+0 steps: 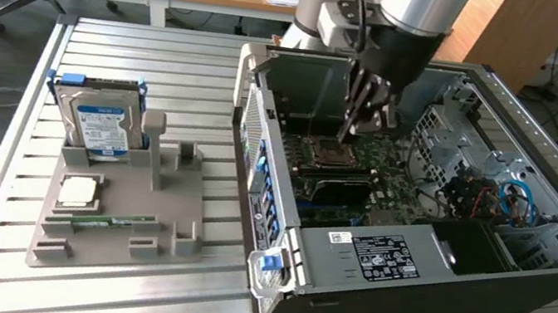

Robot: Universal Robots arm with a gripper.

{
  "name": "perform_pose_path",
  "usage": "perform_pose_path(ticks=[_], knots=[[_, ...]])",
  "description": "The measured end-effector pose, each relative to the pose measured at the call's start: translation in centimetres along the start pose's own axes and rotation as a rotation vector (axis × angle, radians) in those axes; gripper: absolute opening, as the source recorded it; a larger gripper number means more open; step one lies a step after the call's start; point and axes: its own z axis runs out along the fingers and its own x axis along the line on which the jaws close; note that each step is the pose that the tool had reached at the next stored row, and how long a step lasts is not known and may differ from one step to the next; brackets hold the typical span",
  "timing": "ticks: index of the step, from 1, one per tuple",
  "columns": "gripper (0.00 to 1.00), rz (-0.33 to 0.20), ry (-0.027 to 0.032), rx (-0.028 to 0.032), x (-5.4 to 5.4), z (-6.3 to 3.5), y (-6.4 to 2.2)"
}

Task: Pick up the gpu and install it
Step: 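Press down on the gpu until it lock into place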

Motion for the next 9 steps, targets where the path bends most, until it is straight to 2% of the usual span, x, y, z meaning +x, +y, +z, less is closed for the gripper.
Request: perform_pose_path(ticks=[3,9], knots=[[0.11,0.0,0.0,0.0,0.0,-1.07,0.0],[0.11,0.0,0.0001,-0.0001,-0.1,-2.59,0.01]])
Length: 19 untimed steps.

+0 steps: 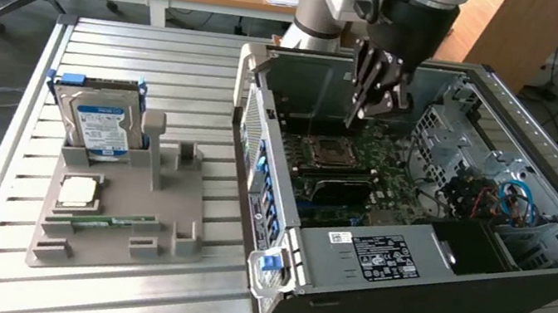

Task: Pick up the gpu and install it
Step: 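Press down on the gpu until it lock into place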

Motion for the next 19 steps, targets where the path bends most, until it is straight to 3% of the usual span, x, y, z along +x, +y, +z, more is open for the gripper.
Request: perform_pose_path(ticks=[6,9,19], knots=[[0.11,0.0,-0.0002,0.0001,0.0,-0.37,0.0],[0.11,0.0,0.0,0.0,0.0,-0.38,-0.45],[0.11,0.0,0.0,-0.0001,-0.1,-0.4,-4.01]])
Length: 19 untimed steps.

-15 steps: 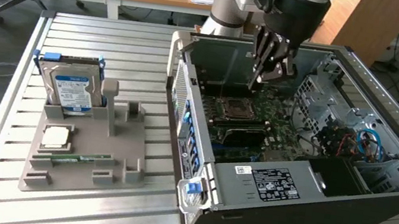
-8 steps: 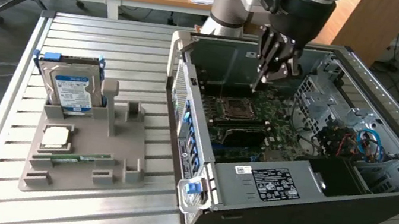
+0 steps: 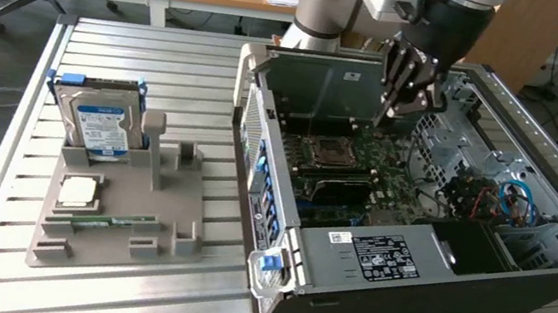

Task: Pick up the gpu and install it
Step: 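Press down on the gpu until it lock into place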

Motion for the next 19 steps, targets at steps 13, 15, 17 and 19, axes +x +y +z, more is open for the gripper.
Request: perform_pose_path(ticks=[13,15,17,19], knots=[[0.11,0.0,-0.0001,0.0,-0.1,-0.02,-4.19],[0.11,0.0,-0.0001,0.0,-0.1,-0.02,-4.22],[0.11,0.0,0.0,0.0001,-0.1,-0.02,-4.22],[0.11,0.0,-0.0001,0.0,-0.1,-0.02,-4.22]])
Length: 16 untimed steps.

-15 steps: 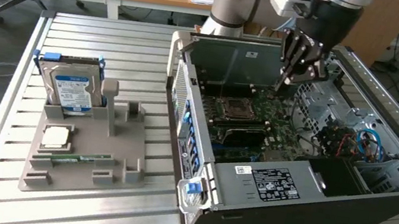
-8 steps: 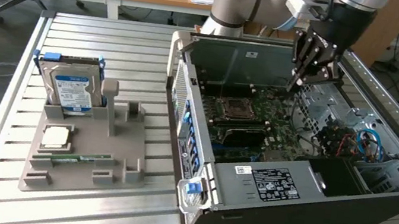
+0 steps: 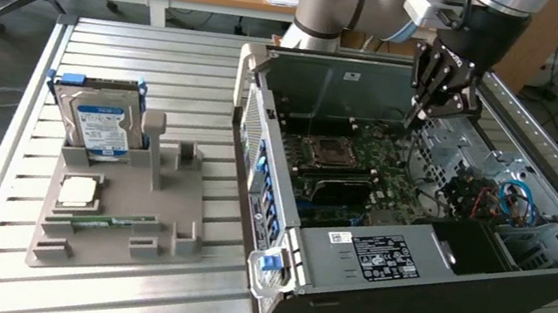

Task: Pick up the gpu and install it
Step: 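Press down on the gpu until it lock into place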

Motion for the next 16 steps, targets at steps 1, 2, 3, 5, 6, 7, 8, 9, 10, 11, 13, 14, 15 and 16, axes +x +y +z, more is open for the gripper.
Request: perform_pose_path(ticks=[1,2,3,5,6,7,8,9,10,11,13,14,15,16], knots=[[0.11,0.0,0.0,0.0001,0.0,0.0,0.0],[0.11,0.0,0.0,0.0,0.0,0.0,0.0],[0.11,0.0,0.0,0.0,0.0,0.0,0.0],[0.11,0.0,0.0,0.0001,0.0,0.0,0.0],[0.11,0.0,0.0,0.0001,0.0,0.0,0.0],[0.11,0.0,0.0,0.0001,0.0,0.0,0.0],[0.11,0.0,0.0,0.0,0.0,0.0,0.0],[0.11,0.0,0.0,0.0004,0.0,0.0,0.01],[0.11,0.0,-0.0002,0.0039,0.0,0.02,0.19],[0.11,0.0,-0.0001,0.0113,0.0,0.05,0.5],[0.11,-0.001,0.0,0.0154,-0.1,0.14,1.09],[0.11,-0.001,0.0,0.0168,-0.2,0.2,1.44],[0.11,0.0,-0.0001,0.0174,-0.2,0.26,1.75],[0.11,0.0,0.0,0.0176,-0.3,0.32,2.06]])
